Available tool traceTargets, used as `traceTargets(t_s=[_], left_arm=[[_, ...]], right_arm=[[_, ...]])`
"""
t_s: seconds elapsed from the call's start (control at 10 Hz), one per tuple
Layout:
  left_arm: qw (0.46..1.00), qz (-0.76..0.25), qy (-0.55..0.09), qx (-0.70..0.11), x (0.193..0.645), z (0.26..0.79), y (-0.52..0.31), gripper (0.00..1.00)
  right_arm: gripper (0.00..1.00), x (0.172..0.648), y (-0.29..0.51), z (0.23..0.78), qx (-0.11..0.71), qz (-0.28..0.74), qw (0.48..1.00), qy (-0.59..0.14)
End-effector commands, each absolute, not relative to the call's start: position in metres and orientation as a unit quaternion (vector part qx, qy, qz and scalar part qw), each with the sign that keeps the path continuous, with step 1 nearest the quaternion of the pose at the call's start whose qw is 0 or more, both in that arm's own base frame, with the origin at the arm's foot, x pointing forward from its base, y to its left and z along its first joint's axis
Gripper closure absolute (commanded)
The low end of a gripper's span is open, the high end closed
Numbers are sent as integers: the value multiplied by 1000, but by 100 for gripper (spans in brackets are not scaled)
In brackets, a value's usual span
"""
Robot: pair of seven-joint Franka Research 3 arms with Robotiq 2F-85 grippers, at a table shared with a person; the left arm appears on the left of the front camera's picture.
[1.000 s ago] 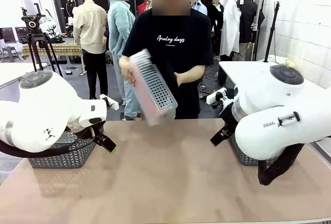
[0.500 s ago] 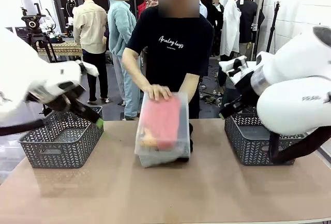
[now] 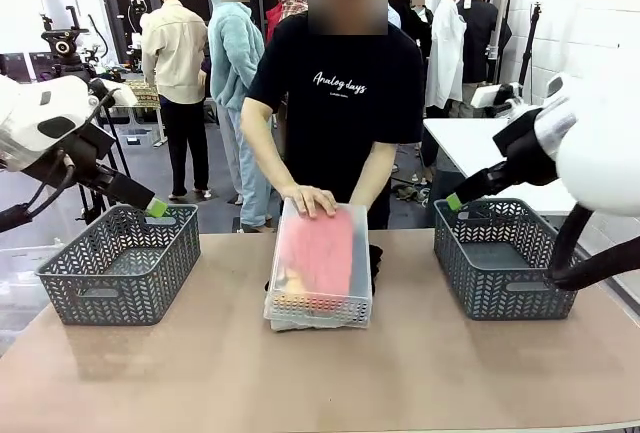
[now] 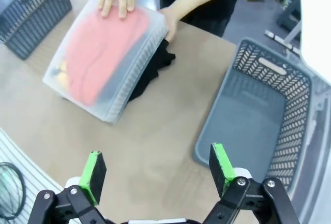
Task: Sort the tops and bottoms.
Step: Lift clothes from the center of the table with your left hand.
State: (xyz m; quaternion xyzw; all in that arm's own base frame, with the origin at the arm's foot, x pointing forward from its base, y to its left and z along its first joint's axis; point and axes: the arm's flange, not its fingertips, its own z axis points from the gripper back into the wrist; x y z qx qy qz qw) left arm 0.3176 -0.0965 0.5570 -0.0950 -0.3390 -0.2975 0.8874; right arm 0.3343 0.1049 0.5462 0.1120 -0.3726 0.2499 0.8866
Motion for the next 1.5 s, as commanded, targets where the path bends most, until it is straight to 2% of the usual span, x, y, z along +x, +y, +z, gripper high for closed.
traceTargets(t_s=[0.0, 0.5, 0.6, 0.7, 1.4], left_arm=[[890, -304, -322, -104, 305, 517, -96, 0], [895, -293, -324, -90, 314, 511, -96, 0], [891, -292, -335, -92, 318, 509, -96, 0], [901, -295, -307, -89, 333, 532, -101, 0], [901, -295, -307, -89, 333, 532, -101, 0]], right_arm=[[0, 274, 78, 501, 146, 270, 870, -386], [0, 283, 52, 499, 139, 260, 883, -366], [0, 318, 68, 568, 138, 251, 879, -381], [0, 318, 68, 568, 138, 251, 879, -381], [0, 318, 68, 568, 138, 251, 879, -381]])
